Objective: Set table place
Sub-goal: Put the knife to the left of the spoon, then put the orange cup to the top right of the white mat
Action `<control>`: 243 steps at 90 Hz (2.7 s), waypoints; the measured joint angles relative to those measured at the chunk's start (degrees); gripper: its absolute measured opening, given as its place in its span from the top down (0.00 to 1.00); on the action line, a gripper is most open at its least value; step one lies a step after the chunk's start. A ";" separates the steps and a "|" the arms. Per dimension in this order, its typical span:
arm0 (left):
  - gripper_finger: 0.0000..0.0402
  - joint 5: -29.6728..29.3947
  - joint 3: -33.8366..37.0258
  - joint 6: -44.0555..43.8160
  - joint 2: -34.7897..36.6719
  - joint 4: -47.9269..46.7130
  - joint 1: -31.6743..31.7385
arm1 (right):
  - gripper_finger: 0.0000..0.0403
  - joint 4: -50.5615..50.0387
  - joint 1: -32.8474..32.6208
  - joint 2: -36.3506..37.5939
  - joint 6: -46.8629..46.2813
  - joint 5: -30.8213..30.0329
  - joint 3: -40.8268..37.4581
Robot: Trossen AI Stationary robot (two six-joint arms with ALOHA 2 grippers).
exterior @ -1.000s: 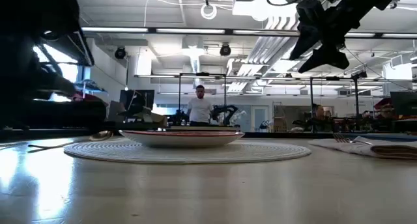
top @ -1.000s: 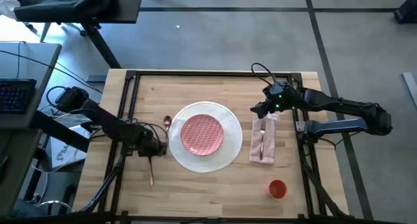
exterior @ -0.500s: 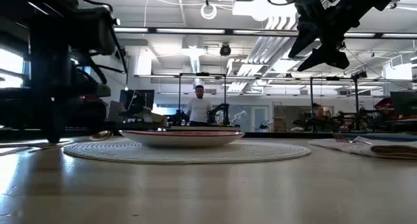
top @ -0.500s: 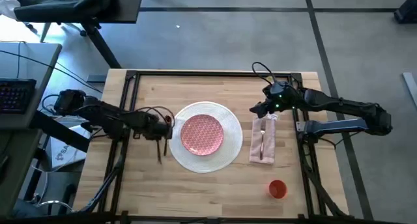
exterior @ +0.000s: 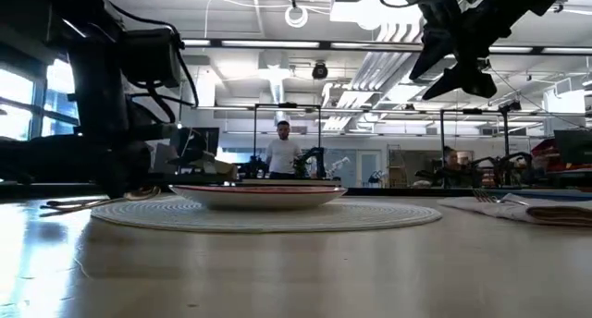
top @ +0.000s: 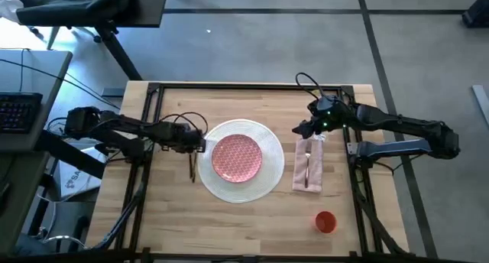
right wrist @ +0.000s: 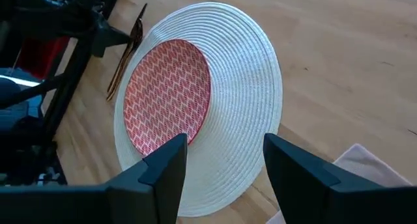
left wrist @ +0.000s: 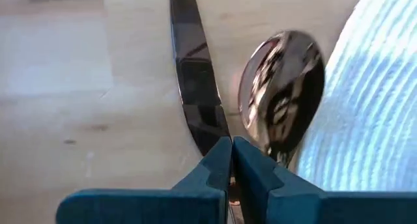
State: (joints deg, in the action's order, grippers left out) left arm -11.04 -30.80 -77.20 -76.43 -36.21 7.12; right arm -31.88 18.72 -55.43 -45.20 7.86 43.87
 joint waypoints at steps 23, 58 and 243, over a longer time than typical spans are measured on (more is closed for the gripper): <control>1.00 -0.09 -4.93 8.62 -0.17 -6.95 0.06 | 0.55 -0.02 0.00 -0.01 -0.25 -0.13 0.01; 1.00 1.63 -12.47 16.83 0.81 -11.57 -0.48 | 0.55 -4.16 -0.51 0.06 9.70 15.39 1.87; 1.00 -3.22 -20.27 29.35 2.60 -10.24 -3.44 | 1.00 -38.22 -24.24 -8.11 13.83 9.92 19.35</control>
State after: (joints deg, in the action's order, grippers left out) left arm -14.26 -51.07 -47.86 -73.82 -46.45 3.68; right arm -70.10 -5.52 -63.55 -31.37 17.78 63.22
